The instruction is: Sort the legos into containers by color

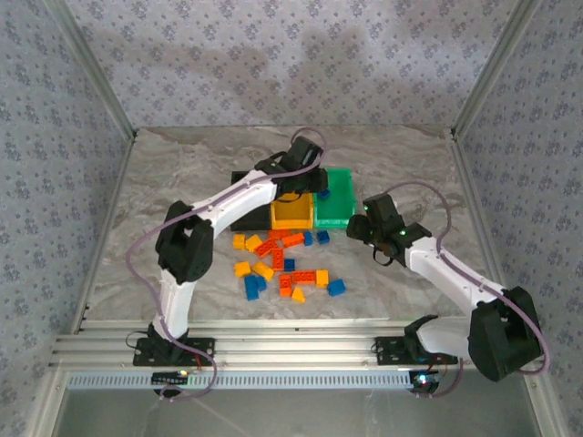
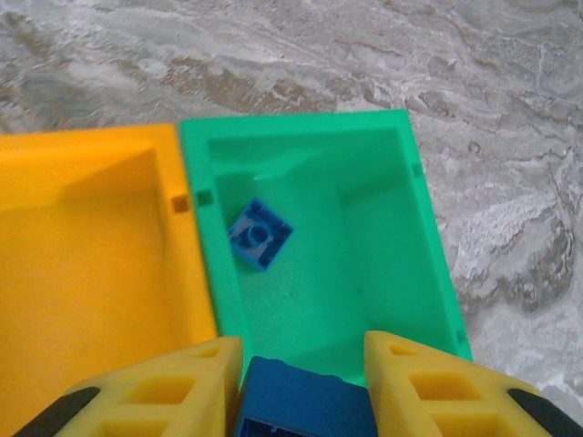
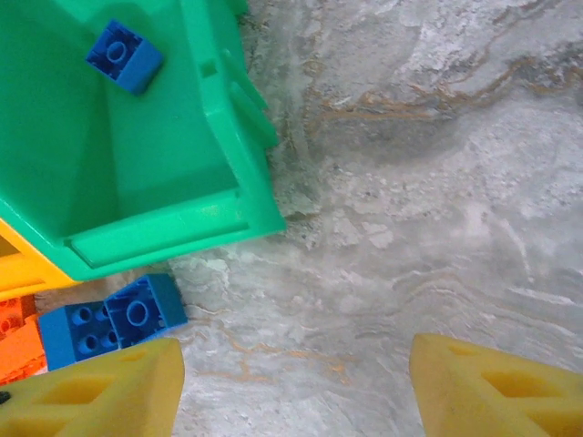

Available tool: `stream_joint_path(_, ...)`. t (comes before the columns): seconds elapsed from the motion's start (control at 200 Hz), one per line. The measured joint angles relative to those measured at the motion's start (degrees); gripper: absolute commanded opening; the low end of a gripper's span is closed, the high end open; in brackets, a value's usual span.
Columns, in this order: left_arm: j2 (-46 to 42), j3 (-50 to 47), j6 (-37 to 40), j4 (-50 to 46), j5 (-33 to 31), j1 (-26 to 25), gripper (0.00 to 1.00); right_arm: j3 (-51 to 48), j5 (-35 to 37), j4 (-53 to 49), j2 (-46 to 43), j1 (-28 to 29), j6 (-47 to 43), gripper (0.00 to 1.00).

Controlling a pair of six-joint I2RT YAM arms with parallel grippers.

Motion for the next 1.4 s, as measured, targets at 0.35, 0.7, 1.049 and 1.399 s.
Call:
stream_joint_path(0.35,9.8,12.5,-0.1,-1.2,3.0,-0.8,0.7,-0.8,0.5,-1.9,-4.0,-0.9,0.2,0.7)
stream_joint_path(0.7,4.1,9.2,-0.5,1.1,5.3,-0.9,0.99,-1.3,-0.3,-2.0,-4.5,-1.1,0.4,0.72)
stream_joint_path(1.049,-32.8,-29.4,-1.0,13.3,5.9,-2.0,0.99,-3.3,-4.9,-1.7,-4.5,0.9,-1.0,0.72)
stream_joint_path(1.399,-57.2,-59.2,-1.7,9.6,0.6,-2.1,1.0,-1.0,-8.5,-1.2,6.3,16.0,-5.7,0.69)
